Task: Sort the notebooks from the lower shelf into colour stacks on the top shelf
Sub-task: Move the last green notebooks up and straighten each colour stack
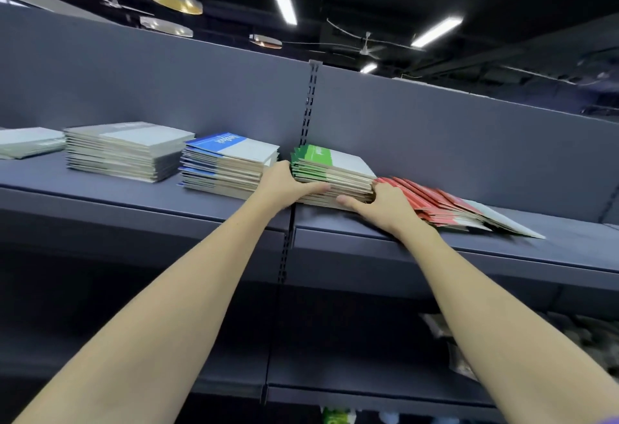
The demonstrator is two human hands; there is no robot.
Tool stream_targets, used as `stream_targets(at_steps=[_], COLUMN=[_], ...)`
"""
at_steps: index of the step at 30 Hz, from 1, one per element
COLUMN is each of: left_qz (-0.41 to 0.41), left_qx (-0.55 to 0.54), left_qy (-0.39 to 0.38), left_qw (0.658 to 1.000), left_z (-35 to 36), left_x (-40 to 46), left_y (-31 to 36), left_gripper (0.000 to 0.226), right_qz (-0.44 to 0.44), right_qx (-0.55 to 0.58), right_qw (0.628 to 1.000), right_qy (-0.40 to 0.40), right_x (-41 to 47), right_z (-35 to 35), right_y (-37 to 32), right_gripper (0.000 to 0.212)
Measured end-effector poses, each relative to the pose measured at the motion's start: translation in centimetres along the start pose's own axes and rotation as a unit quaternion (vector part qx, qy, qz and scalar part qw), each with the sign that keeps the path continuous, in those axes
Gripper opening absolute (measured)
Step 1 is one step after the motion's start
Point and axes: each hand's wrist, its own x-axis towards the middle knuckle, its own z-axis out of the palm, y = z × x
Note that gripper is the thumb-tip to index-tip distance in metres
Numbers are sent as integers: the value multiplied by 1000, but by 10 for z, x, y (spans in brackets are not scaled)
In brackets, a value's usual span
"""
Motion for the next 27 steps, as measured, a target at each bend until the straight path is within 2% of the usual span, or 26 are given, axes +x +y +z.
stream_targets(at_steps=[2, 4, 7, 13, 17, 20, 23, 25, 27], left_qz=[-11, -23, -41, -22, -13, 4, 14, 7, -7], left_qx=[-28, -31, -1, 2, -12, 52, 134, 117, 67], left_qy=[1, 8, 34, 25, 24, 27, 22, 5, 1], left_qw=[1000, 999, 999, 999, 1000, 998, 991, 993, 998], left_z=[-1, 1, 4, 3, 2, 5, 9, 10, 10], left_x=[-1, 1, 7, 0, 3, 8, 8, 5, 2], left_y=[-1, -2, -4, 3, -3, -2, -1, 0, 2], left_gripper=[40, 40, 58, 50, 41, 41, 50, 59, 69], right_qz=[-15, -24, -1, 13, 14, 17, 24, 40, 61], right_qx=[-10, -26, 2, 23, -6, -3, 29, 74, 154], right_qw=[1000, 999, 1000, 999, 1000, 1000, 999, 996, 986], right_qy=[3, 12, 23, 24, 18, 5, -1, -3, 14], right_x=[1, 5, 12, 10, 12, 17, 17, 13, 9], right_z=[1, 3, 4, 3, 3, 3, 4, 3, 1], right_y=[1, 2, 6, 6, 7, 14, 14, 10, 7], right_gripper=[61, 60, 58, 60, 57, 55, 55, 60, 77])
